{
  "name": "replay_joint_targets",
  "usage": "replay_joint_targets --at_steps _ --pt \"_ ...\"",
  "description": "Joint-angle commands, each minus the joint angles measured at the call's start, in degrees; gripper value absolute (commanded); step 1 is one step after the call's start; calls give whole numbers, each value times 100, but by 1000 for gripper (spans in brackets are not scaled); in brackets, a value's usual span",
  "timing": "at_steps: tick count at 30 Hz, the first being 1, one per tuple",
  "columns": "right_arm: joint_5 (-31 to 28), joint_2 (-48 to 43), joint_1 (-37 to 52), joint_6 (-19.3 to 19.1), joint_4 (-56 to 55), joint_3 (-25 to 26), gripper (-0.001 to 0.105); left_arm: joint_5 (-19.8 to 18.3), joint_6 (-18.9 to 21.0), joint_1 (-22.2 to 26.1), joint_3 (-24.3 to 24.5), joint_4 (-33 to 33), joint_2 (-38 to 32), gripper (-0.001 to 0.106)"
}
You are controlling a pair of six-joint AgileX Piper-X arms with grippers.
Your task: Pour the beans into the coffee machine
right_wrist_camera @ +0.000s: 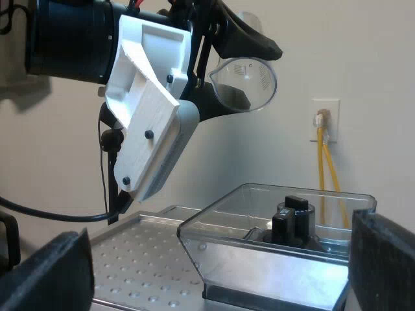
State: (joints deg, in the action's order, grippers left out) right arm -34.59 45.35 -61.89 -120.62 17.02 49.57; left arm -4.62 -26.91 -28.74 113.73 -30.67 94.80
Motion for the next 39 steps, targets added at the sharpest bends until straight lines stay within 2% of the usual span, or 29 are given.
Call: replay_joint_targets --at_steps 1,8,10,11,12,14,15,19,20,21,22,23,24,26,27,29,30,32,34,36,37,39 --pt "15 -46 -8 -3 68 62 81 -38 -30 -41 60 98 -14 5" --pt "15 -46 -8 -3 68 62 81 -38 21 -41 60 98 -14 5" --pt "15 -46 -8 -3 68 62 81 -38 276 -41 60 98 -14 5" --pt "15 -46 -8 -3 68 62 81 -38 719 -41 60 98 -14 5" --pt "15 -46 -8 -3 68 62 81 -38 998 -41 60 98 -14 5" --pt "15 -46 -8 -3 68 62 81 17 2119 -41 60 87 -29 5" --pt "15 -46 -8 -3 68 62 81 35 2302 -41 60 79 -31 5" --pt "15 -46 -8 -3 68 62 81 510 4252 -41 60 57 -136 5" --pt "15 -46 -8 -3 68 62 81 749 4893 -41 60 57 -179 5" --pt "15 -46 -8 -3 68 62 81 886 5216 -41 60 57 -194 5" --pt "15 -46 -8 -3 68 62 81 1149 5825 -41 60 57 -242 5" --pt "15 -46 -8 -3 68 62 81 1311 6271 -41 60 25 -294 5" --pt "15 -46 -8 -3 68 62 81 1351 6347 -41 60 2 -319 5" --pt "15 -46 -8 -3 68 62 81 1369 6966 -41 60 -277 -443 5" --pt "15 -46 -8 -3 68 62 81 1369 7084 -41 60 -361 -480 5" --pt "51 -46 -8 -3 68 62 81 1369 7602 -41 60 -722 -636 5" --pt "98 -46 -8 -3 68 62 81 1369 7682 -41 60 -817 -680 5" --pt "460 -46 -8 -3 68 62 81 1410 8203 -41 60 -1091 -836 5" --pt "684 -46 -8 -3 68 62 81 1514 8485 0 60 -1232 -939 5" --pt "784 -46 -8 -3 68 62 81 1533 8596 1 60 -1291 -989 5" --pt "986 -46 -8 -3 7 62 81 1565 8998 78 60 -1575 -1255 5" --pt "1109 -46 -82 -3 -302 62 81 1565 9243 149 60 -1770 -1380 5"
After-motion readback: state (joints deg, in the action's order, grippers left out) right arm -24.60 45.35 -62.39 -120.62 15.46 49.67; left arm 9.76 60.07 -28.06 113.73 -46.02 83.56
